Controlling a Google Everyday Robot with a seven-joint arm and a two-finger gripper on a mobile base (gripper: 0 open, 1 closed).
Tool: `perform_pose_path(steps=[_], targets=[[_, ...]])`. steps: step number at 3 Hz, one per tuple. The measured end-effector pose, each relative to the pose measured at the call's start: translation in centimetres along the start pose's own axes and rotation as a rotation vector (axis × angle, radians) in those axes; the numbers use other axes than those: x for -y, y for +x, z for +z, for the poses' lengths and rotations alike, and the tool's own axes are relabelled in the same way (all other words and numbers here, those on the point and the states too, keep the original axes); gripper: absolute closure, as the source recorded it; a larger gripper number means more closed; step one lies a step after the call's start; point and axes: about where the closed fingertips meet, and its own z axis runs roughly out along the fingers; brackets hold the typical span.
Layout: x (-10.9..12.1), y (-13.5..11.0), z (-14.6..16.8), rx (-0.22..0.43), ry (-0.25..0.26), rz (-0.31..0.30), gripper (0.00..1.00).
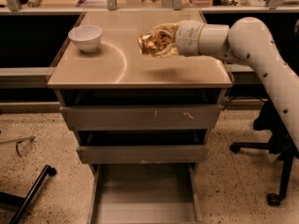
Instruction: Pick orange can from bottom drawer and place on counter
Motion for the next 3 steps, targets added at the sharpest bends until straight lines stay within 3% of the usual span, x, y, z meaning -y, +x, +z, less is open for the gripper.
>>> perform_pose_path(steps=[2,3], targets=[[-2.6,1.5,3.0,-0.083,-0.244,-0.016,1.0],[-3.7,2.0,3.1,-0.114,-0.332,0.001,1.0]])
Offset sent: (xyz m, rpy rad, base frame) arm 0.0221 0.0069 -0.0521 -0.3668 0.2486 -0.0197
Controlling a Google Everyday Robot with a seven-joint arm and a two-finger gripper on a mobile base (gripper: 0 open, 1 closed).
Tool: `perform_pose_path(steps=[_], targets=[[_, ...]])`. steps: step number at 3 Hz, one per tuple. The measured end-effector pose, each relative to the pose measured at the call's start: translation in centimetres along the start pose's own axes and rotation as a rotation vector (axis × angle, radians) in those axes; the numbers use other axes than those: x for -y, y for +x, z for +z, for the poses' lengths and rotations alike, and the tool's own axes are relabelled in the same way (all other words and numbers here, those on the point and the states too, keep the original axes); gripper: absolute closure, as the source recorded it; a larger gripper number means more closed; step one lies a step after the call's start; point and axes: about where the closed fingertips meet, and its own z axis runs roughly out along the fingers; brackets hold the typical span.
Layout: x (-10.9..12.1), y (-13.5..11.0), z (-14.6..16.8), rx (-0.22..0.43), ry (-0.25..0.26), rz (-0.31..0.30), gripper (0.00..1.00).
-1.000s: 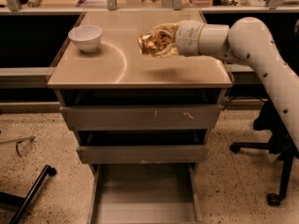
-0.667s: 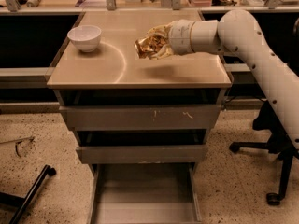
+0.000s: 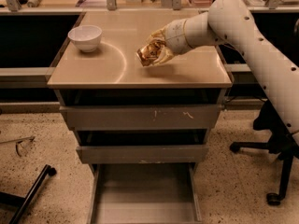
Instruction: Pick orange can from bottom drawer and place on counter
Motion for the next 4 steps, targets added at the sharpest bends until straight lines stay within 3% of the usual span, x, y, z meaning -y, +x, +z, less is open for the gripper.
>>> perform_pose_path(steps=[3,4], targets=[[-4.3,3.0,1.9,-0.02,-0.111,0.119,1.0],[-4.3,3.0,1.9,-0.02,-0.111,0.119,0.81]])
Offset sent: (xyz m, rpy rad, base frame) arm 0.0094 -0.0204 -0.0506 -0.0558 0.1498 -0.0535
